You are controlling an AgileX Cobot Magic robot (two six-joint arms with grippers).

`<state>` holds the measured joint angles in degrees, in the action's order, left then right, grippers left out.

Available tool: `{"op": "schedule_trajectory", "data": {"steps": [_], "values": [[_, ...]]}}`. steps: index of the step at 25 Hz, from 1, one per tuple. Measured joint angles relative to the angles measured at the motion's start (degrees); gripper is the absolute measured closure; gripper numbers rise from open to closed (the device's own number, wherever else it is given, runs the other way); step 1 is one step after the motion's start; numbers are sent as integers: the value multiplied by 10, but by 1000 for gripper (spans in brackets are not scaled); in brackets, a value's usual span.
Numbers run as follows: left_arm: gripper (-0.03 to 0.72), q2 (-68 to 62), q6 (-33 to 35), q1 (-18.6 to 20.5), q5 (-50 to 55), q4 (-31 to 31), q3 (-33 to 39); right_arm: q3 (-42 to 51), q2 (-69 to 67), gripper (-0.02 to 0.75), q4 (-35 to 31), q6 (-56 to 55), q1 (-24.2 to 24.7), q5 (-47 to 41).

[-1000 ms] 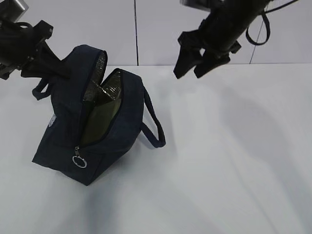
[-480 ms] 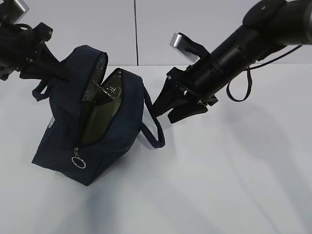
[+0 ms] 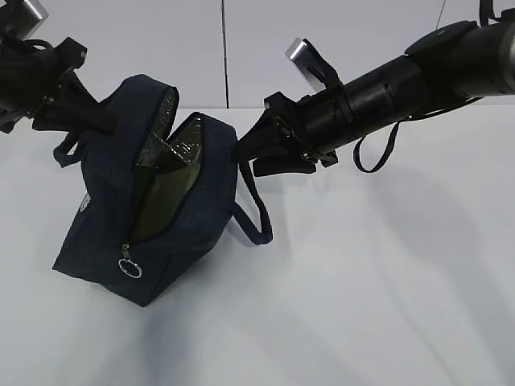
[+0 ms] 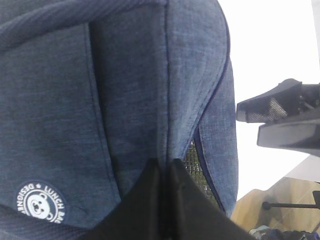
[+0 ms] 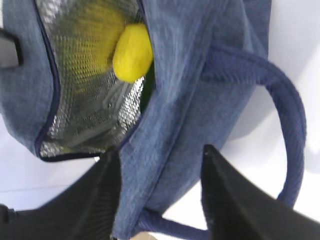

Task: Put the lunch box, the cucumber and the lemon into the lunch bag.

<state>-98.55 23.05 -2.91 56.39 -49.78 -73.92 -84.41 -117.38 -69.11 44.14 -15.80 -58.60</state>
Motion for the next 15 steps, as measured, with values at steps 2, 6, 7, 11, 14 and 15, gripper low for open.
{"op": "schedule_trajectory", "data": {"steps": [2, 6, 7, 11, 14, 15], "values": [[693, 0, 0, 0, 1, 0, 0, 0, 0, 363, -10, 3, 0, 8], [693, 0, 0, 0, 1, 1, 0, 1, 0, 437, -20, 7, 0, 10], [693, 0, 0, 0, 1, 1, 0, 1, 0, 442, -20, 8, 0, 10], [693, 0, 0, 0, 1, 1, 0, 1, 0, 449, -21, 14, 0, 10], [693, 0, 0, 0, 1, 1, 0, 1, 0, 428, -21, 26, 0, 10], [693, 0, 0, 0, 1, 1, 0, 1, 0, 407, -21, 27, 0, 10]]}}
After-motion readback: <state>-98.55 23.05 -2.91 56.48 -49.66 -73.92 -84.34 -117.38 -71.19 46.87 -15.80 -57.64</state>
